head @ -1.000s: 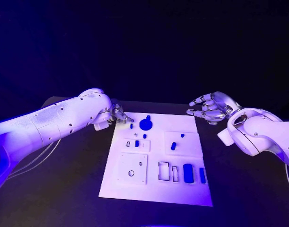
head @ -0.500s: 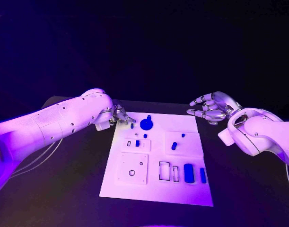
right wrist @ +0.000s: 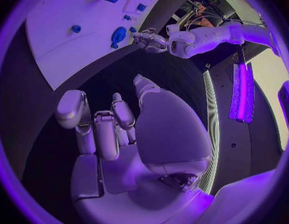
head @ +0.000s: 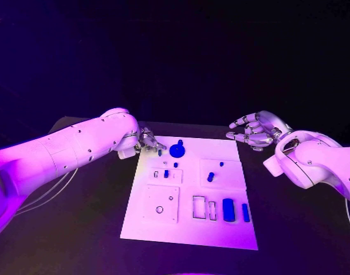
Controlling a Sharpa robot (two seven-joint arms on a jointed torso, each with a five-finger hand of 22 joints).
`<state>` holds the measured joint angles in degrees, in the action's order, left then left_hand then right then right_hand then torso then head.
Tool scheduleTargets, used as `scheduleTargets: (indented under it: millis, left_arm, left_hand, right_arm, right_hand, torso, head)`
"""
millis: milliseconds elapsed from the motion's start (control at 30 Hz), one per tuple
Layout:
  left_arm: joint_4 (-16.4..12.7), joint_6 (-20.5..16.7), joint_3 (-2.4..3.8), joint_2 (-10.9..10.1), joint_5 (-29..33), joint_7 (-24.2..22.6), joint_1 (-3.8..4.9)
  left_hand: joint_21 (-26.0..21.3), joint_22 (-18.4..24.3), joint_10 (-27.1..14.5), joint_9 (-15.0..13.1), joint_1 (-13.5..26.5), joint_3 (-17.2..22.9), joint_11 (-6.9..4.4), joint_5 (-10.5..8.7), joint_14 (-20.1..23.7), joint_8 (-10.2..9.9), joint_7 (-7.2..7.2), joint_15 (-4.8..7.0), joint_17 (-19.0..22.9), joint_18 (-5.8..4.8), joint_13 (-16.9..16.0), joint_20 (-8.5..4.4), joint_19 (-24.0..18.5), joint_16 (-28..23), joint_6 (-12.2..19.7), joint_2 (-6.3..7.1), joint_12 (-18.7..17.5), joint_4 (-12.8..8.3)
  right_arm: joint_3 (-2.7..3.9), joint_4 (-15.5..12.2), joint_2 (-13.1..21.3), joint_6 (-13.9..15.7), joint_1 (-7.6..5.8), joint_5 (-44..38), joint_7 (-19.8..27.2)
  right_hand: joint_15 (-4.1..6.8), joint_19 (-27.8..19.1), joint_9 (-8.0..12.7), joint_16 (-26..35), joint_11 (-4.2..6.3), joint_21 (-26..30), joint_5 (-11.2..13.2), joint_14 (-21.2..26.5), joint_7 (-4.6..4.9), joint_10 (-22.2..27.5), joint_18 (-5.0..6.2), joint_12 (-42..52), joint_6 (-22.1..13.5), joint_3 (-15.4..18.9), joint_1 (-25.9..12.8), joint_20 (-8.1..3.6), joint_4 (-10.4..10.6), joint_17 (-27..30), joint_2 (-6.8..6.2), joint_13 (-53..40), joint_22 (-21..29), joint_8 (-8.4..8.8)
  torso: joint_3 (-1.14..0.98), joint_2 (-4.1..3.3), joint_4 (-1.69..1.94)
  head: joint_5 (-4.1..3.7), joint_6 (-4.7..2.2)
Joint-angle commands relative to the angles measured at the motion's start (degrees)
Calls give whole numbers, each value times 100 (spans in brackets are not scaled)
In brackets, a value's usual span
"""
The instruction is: Assemble the parts on the task board
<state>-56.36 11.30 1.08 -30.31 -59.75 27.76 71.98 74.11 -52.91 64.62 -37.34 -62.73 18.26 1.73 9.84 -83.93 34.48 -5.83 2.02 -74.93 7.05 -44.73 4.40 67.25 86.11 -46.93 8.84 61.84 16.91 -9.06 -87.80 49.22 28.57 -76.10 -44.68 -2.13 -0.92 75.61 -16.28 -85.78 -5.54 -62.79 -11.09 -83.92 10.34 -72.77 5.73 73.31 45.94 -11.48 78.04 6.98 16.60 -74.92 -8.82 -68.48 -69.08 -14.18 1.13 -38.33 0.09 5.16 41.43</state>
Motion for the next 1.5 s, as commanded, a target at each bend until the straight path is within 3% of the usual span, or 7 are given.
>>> scheduleTargets:
  millis: [33, 333, 667, 1333, 1500]
  left_arm:
    - [8, 86, -2, 21, 51, -83, 6]
    - [57, 92, -7, 23, 56, -90, 6]
    - [69, 209, -11, 40, 111, -124, 5]
    - [78, 233, -20, 53, 142, -129, 5]
    - [78, 229, -21, 58, 169, -139, 5]
  left_hand:
    - [29, -10, 34, 8, -34, -23, -4, 6, -347, 13, -6, -26, -709, 12, -14, 0, 42, 9, -44, -18, 21, -17]
    - [30, -11, 41, 11, -47, -25, -9, 2, -345, 24, -1, -23, -703, 12, -17, -3, 43, 7, -67, -30, 27, -13]
    - [45, -39, 142, -24, -353, 37, -88, 5, -343, 206, 92, 43, -685, 9, -103, -43, 54, 1, -235, -188, 118, -30]
    - [48, -49, 202, -63, -394, -8, -110, -10, -340, 289, 115, 65, -676, 7, -170, -61, 56, -3, -274, -150, 174, -9]
    - [51, -58, 205, -70, -476, 30, -128, -1, -344, 308, 135, 79, -685, 5, -156, -70, 58, 2, -263, -220, 170, -25]
  right_arm:
    - [2, 3, -12, -43, 2, -14, 48]
    - [2, 3, -15, -47, 2, -14, 44]
    - [2, 15, -30, -60, 2, -14, 42]
    - [2, 26, -39, -60, 3, -14, 50]
    - [2, 26, -40, -61, 3, -14, 50]
  right_hand:
    - [-11, -2, -7, 11, 16, -15, -10, -337, -4, -1, 45, 6, -12, 2, 11, 0, -35, -519, 80, -7, -11, -34]
    - [-10, -3, -8, 14, 17, -8, -11, -336, -5, 1, 47, 3, -10, -4, 18, -1, -35, -512, 92, -1, -7, -37]
    - [-9, 5, -8, 5, 18, -20, -12, -342, -6, -9, 44, 13, -8, -11, 27, -1, -38, -532, 103, -12, -17, -39]
    - [-9, 5, -8, 5, 18, -20, -12, -342, -6, -9, 44, 13, -8, -11, 27, -1, -38, -532, 103, -12, -17, -39]
    - [-9, 5, -8, 5, 18, -20, -12, -342, -6, -9, 44, 13, -8, -11, 27, -1, -38, -532, 103, -12, -17, -39]
  torso:
    - [1, -3, -1]
    - [-1, -1, 3]
    - [-4, -4, 0]
    - [-2, 0, 4]
    - [-2, 1, 0]
  head:
    - [-8, 5]
    - [-10, 16]
    - [39, 61]
    - [72, 89]
    - [75, 91]
